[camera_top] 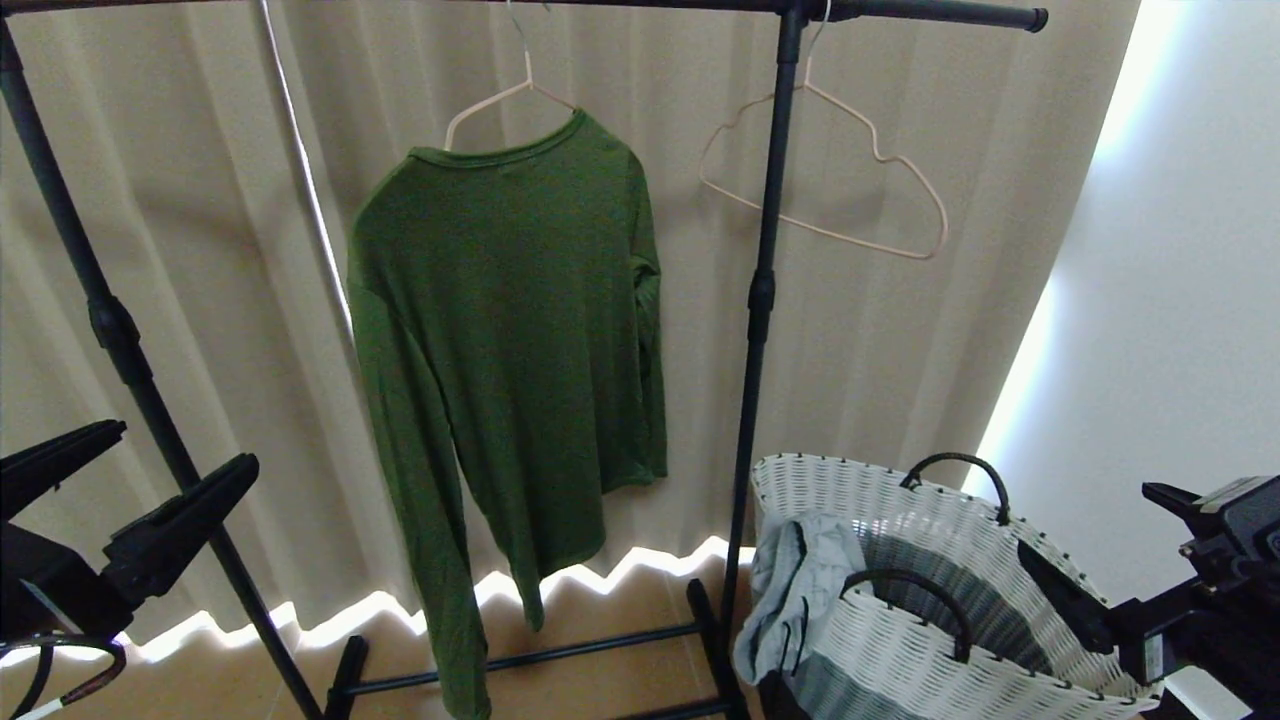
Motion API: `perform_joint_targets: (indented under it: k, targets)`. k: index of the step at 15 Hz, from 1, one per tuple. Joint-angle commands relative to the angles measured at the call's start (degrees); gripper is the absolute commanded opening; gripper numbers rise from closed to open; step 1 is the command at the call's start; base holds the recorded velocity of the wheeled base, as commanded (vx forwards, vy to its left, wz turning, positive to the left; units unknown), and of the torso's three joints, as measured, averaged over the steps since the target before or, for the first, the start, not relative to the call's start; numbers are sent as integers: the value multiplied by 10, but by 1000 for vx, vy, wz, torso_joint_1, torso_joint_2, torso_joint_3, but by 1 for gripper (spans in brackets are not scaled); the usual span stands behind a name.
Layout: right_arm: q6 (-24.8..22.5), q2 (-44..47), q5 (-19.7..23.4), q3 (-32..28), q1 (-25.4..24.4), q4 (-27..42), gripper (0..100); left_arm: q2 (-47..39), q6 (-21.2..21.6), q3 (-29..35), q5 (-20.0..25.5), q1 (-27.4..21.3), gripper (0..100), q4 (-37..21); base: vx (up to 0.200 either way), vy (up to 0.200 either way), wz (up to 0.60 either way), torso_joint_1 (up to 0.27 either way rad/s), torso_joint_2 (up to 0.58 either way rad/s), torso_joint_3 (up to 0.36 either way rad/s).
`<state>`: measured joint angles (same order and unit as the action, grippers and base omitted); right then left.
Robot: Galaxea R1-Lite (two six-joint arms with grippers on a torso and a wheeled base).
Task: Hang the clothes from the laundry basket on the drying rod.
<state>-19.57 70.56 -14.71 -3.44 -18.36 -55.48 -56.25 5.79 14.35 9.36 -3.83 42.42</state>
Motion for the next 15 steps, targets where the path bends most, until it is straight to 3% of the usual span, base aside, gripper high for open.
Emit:
perform_joint_targets:
  k: [1,3,9,15]
  targets:
    - [1,-17,3,12,-2,1,100,-3,0,-1,0,0,100,-1,0,0,0,0,0,0]
    - [1,-17,18,6,-2,0,100,-4,2,-1,0,0,100,-2,0,0,0,0,0,0]
    - [-2,3,14,0,-1,0,100,-4,4,-2,0,1,100,-3,0,0,600,2,2,2]
    - [1,5,17,3,1,5,100,-26,4,2,0,-1,100,-3,0,0,0,0,0,0]
